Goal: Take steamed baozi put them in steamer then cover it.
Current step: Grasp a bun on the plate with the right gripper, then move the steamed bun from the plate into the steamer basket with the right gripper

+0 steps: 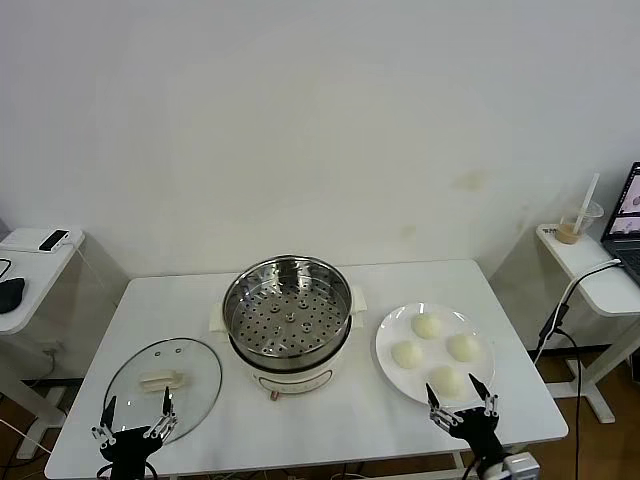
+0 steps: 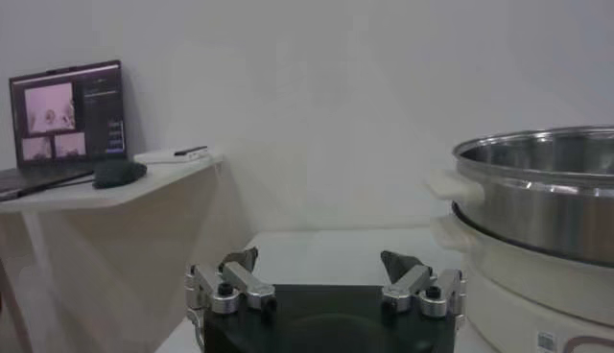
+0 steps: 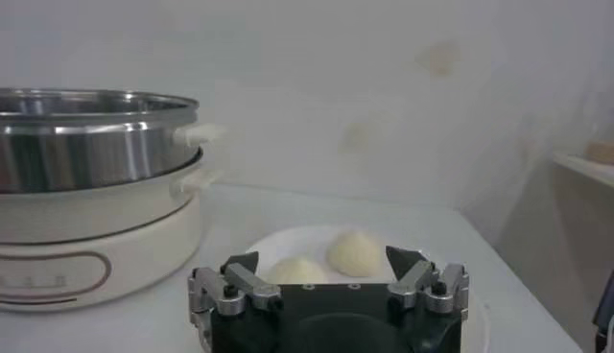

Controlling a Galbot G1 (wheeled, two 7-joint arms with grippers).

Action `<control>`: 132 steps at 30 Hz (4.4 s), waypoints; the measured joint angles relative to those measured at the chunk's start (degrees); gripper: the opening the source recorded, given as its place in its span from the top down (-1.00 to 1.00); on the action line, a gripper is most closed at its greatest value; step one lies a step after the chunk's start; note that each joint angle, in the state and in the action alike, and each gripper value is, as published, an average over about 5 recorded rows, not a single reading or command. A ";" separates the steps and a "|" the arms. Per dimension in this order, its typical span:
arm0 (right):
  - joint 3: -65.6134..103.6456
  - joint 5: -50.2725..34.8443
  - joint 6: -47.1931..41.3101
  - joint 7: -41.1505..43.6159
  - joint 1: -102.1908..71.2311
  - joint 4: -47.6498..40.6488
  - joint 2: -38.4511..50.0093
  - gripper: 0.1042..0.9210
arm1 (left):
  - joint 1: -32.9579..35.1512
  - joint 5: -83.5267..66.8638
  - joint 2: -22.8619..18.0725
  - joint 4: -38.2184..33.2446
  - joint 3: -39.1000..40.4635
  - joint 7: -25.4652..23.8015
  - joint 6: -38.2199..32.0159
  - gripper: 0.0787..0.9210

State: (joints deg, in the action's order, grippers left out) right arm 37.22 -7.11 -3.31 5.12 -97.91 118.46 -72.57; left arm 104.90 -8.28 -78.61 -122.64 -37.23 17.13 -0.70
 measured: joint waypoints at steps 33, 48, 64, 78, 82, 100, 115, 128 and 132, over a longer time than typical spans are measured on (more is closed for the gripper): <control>-23.25 27.04 -1.67 37.79 55.18 -31.92 30.64 -0.76 | -1.21 9.65 -2.99 -8.43 -0.09 -4.80 4.50 -0.77; -55.92 23.12 -3.24 55.49 83.68 -47.27 29.30 -0.76 | -2.57 10.60 -3.10 -9.40 -1.41 -5.65 5.00 -0.77; -65.32 25.65 -3.90 58.34 90.06 -59.18 21.45 -0.76 | -1.83 11.31 -3.50 -9.50 -3.89 -6.25 4.62 -0.77; -66.39 28.50 -3.47 57.83 91.47 -65.58 16.21 -0.76 | -1.40 12.35 -3.56 -9.48 -5.00 -6.33 3.78 -0.77; -66.91 28.95 -3.71 58.03 91.68 -66.24 15.39 -0.70 | -1.32 12.43 -3.55 -9.49 -5.12 -6.35 3.68 -0.77; -67.73 30.40 -4.39 58.29 91.84 -67.55 14.98 -0.28 | -1.39 12.34 -3.61 -9.91 -4.96 -6.24 3.68 -0.77; -70.15 26.24 -4.49 58.27 94.59 -63.06 18.46 -0.18 | -1.46 12.22 -3.04 -9.95 -4.53 -6.16 3.73 -0.77; -81.03 13.44 -4.90 59.02 110.14 -52.90 21.91 -0.18 | -2.45 11.53 -1.65 -8.84 -3.93 -6.26 3.81 -0.77; -84.95 8.93 -4.73 58.76 116.26 -51.13 20.97 -0.18 | -2.41 11.25 -1.39 -8.77 -4.05 -6.27 3.81 -0.77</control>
State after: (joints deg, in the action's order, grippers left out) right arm -47.73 1.82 -8.04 63.88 18.36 67.32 -51.60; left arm 102.49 2.97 -80.01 -131.41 -41.28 10.86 3.12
